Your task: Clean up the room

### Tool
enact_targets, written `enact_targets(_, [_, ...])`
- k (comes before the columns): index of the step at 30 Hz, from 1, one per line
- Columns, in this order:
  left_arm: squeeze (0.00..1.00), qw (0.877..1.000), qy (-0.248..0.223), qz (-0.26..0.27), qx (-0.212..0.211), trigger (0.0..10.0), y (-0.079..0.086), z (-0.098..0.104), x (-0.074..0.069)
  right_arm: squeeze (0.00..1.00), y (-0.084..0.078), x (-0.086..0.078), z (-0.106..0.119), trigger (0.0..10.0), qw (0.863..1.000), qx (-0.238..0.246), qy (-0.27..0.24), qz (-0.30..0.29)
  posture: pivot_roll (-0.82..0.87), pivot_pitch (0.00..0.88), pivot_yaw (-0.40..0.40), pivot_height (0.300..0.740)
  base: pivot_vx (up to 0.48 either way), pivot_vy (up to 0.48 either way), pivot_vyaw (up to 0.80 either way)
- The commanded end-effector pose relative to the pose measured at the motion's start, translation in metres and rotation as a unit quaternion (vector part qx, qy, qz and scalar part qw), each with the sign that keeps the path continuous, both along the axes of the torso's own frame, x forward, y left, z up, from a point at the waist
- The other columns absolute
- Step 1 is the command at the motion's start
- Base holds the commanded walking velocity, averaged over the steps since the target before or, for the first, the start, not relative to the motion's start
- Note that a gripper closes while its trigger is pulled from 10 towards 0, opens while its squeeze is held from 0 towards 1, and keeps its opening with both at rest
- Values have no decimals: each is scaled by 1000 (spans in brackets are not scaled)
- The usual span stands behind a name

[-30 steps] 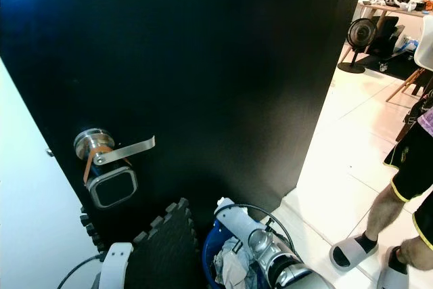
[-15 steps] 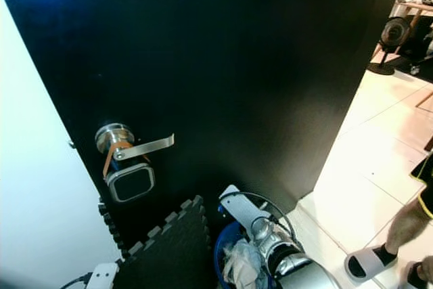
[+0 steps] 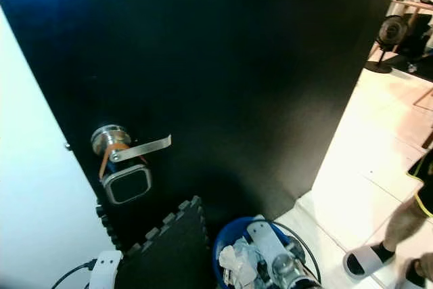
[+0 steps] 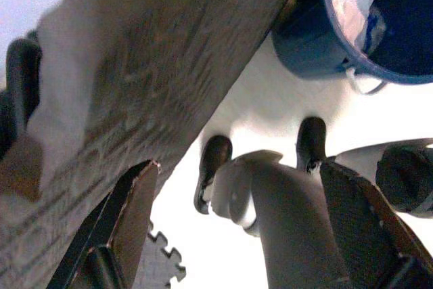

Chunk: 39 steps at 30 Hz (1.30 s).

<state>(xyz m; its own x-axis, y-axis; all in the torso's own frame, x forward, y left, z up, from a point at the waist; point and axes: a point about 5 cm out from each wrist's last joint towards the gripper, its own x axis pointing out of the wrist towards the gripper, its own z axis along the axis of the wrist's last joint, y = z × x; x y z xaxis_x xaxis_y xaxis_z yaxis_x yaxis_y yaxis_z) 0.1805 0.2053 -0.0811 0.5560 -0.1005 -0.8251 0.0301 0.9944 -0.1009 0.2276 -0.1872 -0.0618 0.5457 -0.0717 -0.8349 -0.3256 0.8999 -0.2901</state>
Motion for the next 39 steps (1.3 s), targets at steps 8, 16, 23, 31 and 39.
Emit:
enact_targets(8, [0,999,23,-21,10,10000,-9,-2,1,0,-29,-43,-19,10000,994,12,47,-95,142,0,-18,704,-395,0,0])
enact_targets(16, [0,999,25,-32,15,10000,-11,0,6,0,-34,-51,-22,10000,994,4,55,-96,124,0,-8,704,-480,0,0])
enact_targets(23, [0,999,30,-34,22,10000,-8,-2,3,0,-32,-54,-23,10000,995,15,61,-83,118,0,-8,704,-480,0,0])
enact_targets(31, [0,998,42,-33,26,10000,-5,-5,-5,0,-34,-64,-27,10000,995,6,75,-72,108,0,-12,704,-480,0,0])
enact_targets(39, [0,998,48,-39,29,10000,-6,-6,-8,0,-33,-66,-28,10000,994,4,78,-72,99,0,-11,704,-480,0,0])
